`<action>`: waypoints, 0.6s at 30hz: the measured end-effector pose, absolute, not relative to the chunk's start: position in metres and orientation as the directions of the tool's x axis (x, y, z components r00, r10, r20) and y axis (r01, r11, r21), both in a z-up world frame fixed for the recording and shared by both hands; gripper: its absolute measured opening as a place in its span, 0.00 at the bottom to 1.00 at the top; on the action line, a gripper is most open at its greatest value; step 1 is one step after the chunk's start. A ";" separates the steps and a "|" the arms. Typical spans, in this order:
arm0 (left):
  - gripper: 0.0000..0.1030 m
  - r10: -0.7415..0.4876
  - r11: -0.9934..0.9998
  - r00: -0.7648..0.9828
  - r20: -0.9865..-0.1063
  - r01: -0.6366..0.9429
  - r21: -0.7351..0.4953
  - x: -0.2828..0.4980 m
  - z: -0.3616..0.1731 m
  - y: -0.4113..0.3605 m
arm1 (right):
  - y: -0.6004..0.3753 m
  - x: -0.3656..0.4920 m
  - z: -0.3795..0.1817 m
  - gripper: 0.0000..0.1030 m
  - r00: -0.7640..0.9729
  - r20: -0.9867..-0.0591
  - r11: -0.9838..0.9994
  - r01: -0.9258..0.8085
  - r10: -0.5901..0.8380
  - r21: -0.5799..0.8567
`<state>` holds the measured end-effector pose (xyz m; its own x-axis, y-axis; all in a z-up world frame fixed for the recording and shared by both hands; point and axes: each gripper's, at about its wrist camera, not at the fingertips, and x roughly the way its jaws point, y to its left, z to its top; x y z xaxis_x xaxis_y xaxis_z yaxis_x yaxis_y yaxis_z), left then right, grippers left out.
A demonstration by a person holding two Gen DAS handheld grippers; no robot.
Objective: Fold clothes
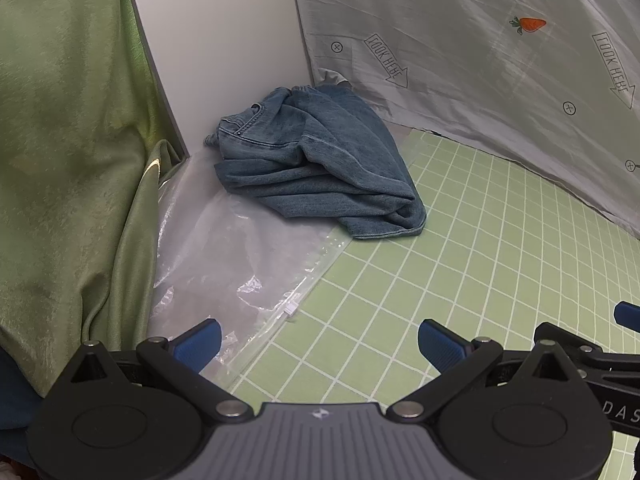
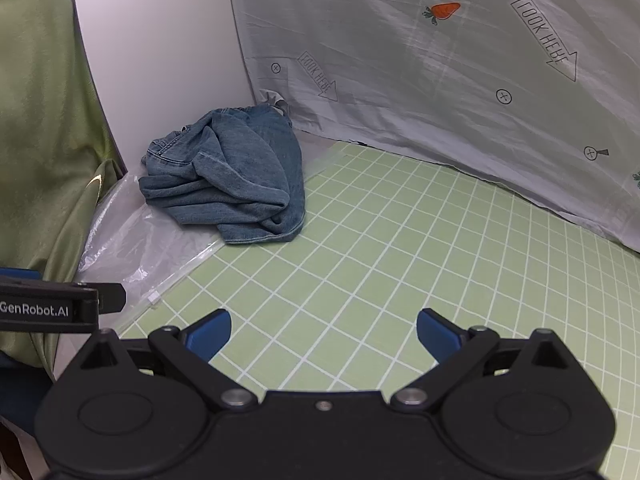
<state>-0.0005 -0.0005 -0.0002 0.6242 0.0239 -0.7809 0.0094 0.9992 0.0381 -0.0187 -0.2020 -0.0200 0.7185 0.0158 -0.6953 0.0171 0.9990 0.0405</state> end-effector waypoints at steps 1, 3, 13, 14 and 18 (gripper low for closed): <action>1.00 0.024 0.999 0.624 -0.781 0.009 0.037 -0.001 0.000 -0.001 | -0.203 -0.018 -0.020 0.97 0.719 -0.695 0.999 0.017 0.018 0.044; 1.00 0.023 0.999 0.625 -0.780 0.009 0.037 -0.001 0.000 -0.001 | -0.204 -0.018 -0.020 0.97 0.720 -0.693 0.999 0.016 0.021 0.046; 1.00 0.020 0.999 0.628 -0.778 0.015 0.038 -0.005 -0.001 0.001 | -0.198 -0.019 -0.018 0.97 0.719 -0.695 0.999 0.020 0.009 0.035; 1.00 0.018 0.999 0.630 -0.776 0.017 0.038 -0.005 0.000 0.001 | -0.198 -0.019 -0.017 0.97 0.719 -0.694 0.999 0.019 0.011 0.036; 1.00 0.020 0.999 0.631 -0.776 0.018 0.040 -0.006 -0.001 0.000 | -0.197 -0.019 -0.017 0.97 0.719 -0.695 0.999 0.018 0.011 0.035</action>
<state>-0.0055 0.0001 -0.0011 0.6308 0.0202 -0.7757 0.0177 0.9990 0.0404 -0.0189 -0.1973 -0.0171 0.7191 0.0108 -0.6948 0.0185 0.9992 0.0346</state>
